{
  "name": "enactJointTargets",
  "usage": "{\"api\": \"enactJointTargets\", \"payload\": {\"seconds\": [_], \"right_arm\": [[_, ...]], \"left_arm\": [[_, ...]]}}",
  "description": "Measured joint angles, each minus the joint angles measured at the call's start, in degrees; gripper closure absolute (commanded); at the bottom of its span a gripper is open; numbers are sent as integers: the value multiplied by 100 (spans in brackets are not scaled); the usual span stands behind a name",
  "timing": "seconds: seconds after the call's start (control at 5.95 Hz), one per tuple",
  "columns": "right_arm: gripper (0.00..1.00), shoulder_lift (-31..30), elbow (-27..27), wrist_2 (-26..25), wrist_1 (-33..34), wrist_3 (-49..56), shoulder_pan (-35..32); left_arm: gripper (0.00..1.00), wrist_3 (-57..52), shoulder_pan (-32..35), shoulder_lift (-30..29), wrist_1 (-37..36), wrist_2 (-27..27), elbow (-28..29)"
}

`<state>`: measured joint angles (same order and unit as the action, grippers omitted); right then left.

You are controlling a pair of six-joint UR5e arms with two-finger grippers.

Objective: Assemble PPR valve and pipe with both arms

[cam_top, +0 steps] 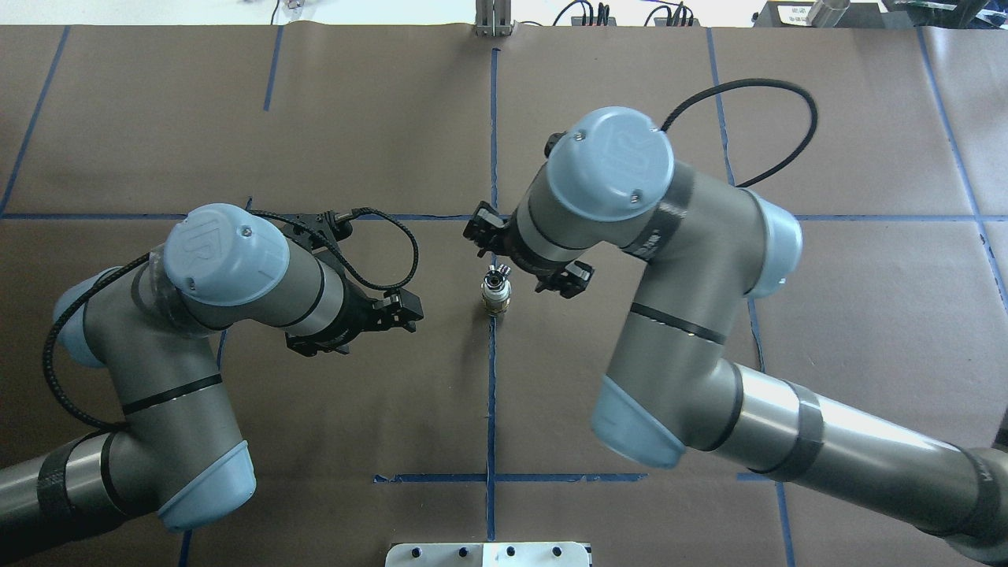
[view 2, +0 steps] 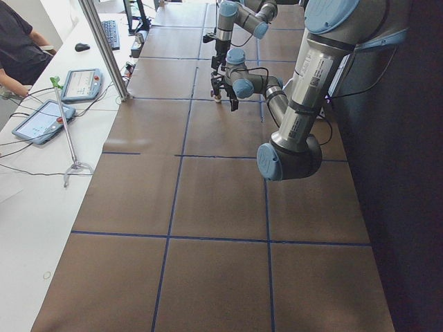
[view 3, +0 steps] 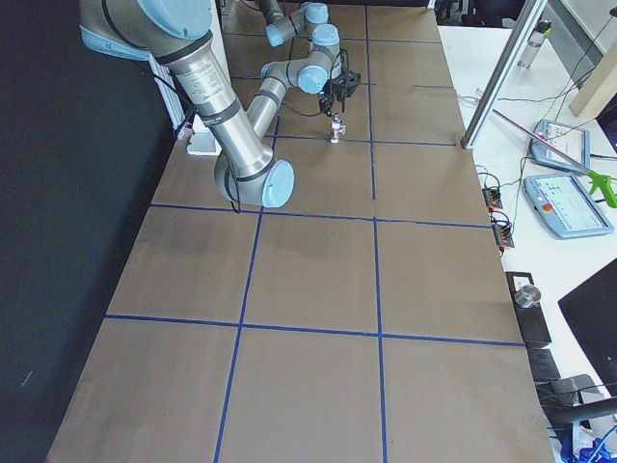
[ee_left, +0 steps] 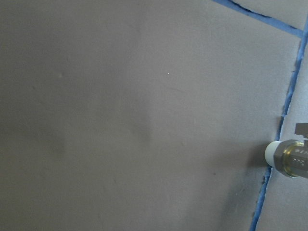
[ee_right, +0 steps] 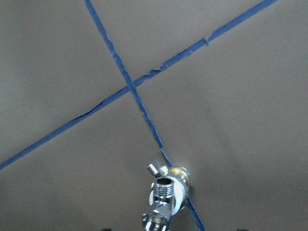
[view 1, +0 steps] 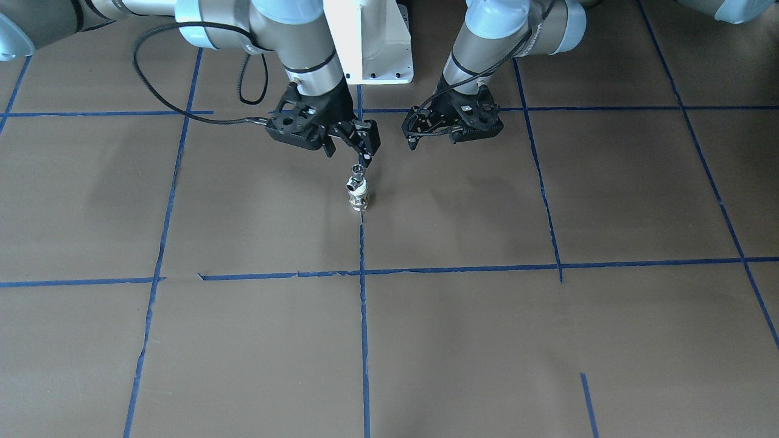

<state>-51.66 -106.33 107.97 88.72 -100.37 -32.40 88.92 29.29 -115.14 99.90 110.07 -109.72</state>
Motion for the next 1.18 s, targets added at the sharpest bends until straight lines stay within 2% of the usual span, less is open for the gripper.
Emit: {"api": "enactJointTargets", "payload": {"seconds": [0.17, 0.5, 0.84, 1.18], "right_arm": [[0, -584, -579, 186, -8, 277, -257], [0, -1771, -1203, 754, -39, 1706, -930], [0, -2949, -1327, 1598, -44, 3958, -2087], [0, -3854, -1056, 2335, -33, 6334, -3383]], "left_arm": [[0, -167, 62, 137, 5, 0, -98], [0, -1277, 324, 601, -1, 15, -170], [0, -2912, 883, 1434, 4, 77, -448], [0, -4570, 1765, 2088, -13, 489, -543]]}}
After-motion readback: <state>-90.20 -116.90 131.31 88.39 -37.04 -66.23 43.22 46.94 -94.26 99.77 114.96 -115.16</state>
